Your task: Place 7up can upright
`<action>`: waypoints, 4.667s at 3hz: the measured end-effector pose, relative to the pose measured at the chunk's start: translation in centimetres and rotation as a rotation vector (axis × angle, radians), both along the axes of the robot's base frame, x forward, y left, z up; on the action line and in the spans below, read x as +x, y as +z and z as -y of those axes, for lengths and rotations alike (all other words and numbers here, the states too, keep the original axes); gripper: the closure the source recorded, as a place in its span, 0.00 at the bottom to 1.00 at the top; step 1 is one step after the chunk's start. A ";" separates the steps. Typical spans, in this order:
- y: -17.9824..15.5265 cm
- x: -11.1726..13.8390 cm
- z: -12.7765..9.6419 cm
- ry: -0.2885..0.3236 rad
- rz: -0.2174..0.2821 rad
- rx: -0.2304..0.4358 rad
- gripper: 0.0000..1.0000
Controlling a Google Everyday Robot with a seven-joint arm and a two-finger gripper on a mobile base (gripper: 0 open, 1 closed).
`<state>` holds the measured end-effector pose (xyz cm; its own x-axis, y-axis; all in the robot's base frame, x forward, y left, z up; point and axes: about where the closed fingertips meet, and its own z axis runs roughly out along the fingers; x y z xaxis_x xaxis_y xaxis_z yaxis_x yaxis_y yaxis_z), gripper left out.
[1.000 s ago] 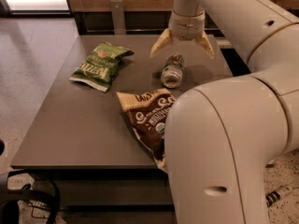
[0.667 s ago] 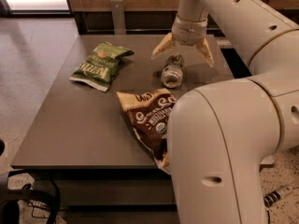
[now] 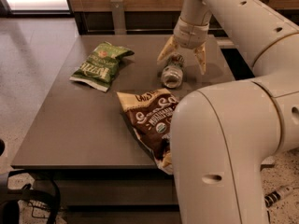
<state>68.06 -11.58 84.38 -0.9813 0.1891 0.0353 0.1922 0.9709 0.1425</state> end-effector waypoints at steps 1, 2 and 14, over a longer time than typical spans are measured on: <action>-0.5 -0.2 -2.2 0.134 0.001 0.021 0.51; -1.0 -0.2 -3.6 0.242 0.005 0.029 0.83; 16.0 0.7 5.4 0.612 0.970 0.058 1.00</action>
Offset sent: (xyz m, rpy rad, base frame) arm -0.0325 0.0353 -0.0028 0.0084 0.1074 0.3648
